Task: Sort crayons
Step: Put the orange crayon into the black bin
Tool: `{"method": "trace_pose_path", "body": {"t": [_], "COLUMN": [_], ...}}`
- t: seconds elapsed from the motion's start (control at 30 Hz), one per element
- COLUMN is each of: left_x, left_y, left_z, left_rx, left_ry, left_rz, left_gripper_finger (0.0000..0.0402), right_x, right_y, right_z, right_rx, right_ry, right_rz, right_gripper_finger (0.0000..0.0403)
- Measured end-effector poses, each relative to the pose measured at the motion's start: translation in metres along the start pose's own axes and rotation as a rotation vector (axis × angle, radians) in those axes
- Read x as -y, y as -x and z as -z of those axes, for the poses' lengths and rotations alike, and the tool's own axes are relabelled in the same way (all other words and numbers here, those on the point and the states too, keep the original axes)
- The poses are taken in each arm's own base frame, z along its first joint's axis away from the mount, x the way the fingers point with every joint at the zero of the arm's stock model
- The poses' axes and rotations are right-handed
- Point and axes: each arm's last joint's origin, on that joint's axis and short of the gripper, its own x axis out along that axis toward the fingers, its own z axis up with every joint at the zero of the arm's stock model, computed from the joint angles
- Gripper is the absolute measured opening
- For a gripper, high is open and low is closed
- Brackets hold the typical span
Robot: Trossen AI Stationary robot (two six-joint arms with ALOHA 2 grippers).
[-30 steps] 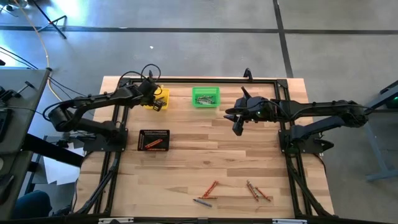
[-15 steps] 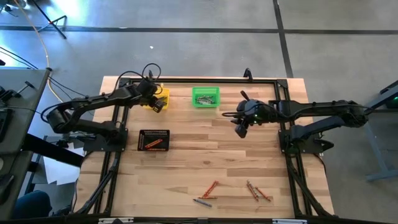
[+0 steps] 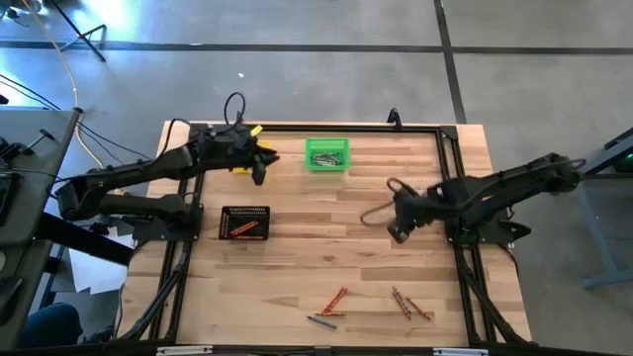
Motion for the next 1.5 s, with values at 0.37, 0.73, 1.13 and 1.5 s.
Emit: {"method": "trace_pose_path", "body": {"t": [0.37,0.73,1.13,1.5], "left_x": [0.062,0.099,0.115,0.119], "left_y": [0.011,0.023,0.031,0.033], "left_z": [0.005,0.01,0.015,0.017], "left_rx": [0.064,0.124,0.158,0.159], "left_ry": [-0.09,-0.127,-0.134,-0.138], "left_rz": [0.275,0.431,0.414,0.435], "left_gripper_finger": [0.0094,0.0094,0.0094,0.0094], "right_x": [-0.052,-0.085,-0.082,-0.079], "right_y": [-0.028,-0.07,-0.072,-0.095], "right_z": [0.082,0.149,0.177,0.187], "right_rx": [-0.199,-0.476,-0.47,-0.443], "right_ry": [-0.133,-0.16,-0.19,-0.174], "right_rz": [-0.002,-0.002,0.061,0.15], "right_gripper_finger": [0.0108,0.0108,0.0108,0.0108]}}
